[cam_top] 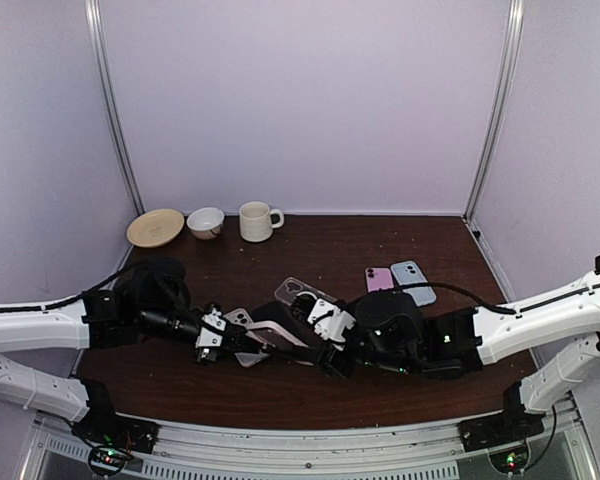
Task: Take the phone out of the phone case
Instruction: Remove the phone case from the phone, then pass from the left arm to the right
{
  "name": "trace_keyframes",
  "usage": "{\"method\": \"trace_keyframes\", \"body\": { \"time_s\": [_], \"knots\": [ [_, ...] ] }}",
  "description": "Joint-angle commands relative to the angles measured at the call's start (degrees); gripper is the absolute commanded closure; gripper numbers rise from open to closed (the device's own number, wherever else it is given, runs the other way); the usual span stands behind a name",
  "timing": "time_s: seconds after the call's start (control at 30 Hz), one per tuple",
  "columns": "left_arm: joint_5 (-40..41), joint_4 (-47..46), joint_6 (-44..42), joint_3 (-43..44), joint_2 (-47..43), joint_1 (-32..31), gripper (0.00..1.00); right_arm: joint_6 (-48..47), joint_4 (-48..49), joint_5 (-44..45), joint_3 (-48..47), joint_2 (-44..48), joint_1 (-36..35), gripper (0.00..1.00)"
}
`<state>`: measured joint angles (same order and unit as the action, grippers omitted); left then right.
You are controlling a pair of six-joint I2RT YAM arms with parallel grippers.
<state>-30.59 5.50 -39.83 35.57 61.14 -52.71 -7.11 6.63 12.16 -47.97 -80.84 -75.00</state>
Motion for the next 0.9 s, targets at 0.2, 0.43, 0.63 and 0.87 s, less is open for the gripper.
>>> {"method": "trace_keyframes", "body": {
  "time_s": [0.2, 0.43, 0.63, 0.87],
  "knots": [
    [-3.25, -12.16, 0.49, 0.03, -4.79, -0.09, 1.00, 2.91, -9.97, 7.94, 4.94, 1.45, 0.76, 0.27],
    [-4.03, -11.69, 0.46, 0.09, -4.93, -0.11, 1.00, 4.39, -16.41, 10.78, 5.96, 9.27, 0.85, 0.28],
    [-3.66, -10.78, 0.54, 0.65, -3.96, -0.09, 1.00, -1.27, -15.47, -0.25, 6.98, 21.81, 0.66, 0.29],
    [-3.52, -12.34, 2.71, 1.00, -2.43, -0.09, 1.00, -10.55, -8.37, -8.85, 6.33, 18.90, 0.31, 0.31]
  ]
}}
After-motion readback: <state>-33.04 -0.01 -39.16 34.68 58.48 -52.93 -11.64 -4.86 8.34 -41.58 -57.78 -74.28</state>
